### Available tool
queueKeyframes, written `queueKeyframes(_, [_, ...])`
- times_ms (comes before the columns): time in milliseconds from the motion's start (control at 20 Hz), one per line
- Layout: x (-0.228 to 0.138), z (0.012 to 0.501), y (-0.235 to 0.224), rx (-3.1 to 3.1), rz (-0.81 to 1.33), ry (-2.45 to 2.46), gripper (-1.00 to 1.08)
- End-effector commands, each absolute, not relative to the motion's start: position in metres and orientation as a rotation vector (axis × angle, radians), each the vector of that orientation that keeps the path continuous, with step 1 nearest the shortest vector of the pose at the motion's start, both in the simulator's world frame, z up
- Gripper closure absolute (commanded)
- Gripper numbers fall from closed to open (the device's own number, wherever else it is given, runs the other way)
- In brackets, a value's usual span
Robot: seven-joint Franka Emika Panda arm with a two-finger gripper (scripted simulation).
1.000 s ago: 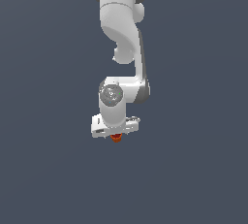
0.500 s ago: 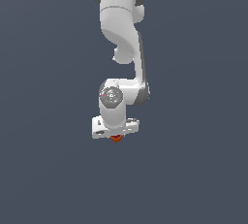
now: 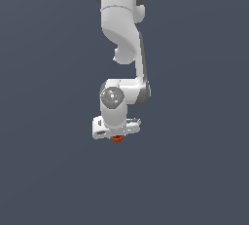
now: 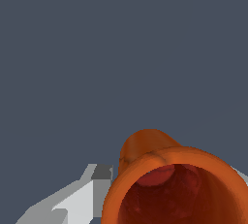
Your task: Pick up the object and move it to a goal position.
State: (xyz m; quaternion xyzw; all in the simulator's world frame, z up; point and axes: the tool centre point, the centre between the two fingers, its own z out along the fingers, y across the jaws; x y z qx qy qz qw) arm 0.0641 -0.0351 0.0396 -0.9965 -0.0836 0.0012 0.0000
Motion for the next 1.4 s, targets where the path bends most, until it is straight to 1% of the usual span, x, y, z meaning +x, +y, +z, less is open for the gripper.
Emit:
queueKeyframes(0, [0.065, 0.046, -0.031, -3.130, 0.001, -0.264, 1.08])
queueKeyframes(200, [0.065, 0.064, -0.019, -3.130, 0.001, -0.264, 1.08])
queueKeyframes(400, [0.066, 0.093, 0.001, -3.131, 0.001, -0.264, 1.08])
queueKeyframes(1350, [0.075, 0.279, 0.125, -3.131, 0.000, -0.263, 1.08])
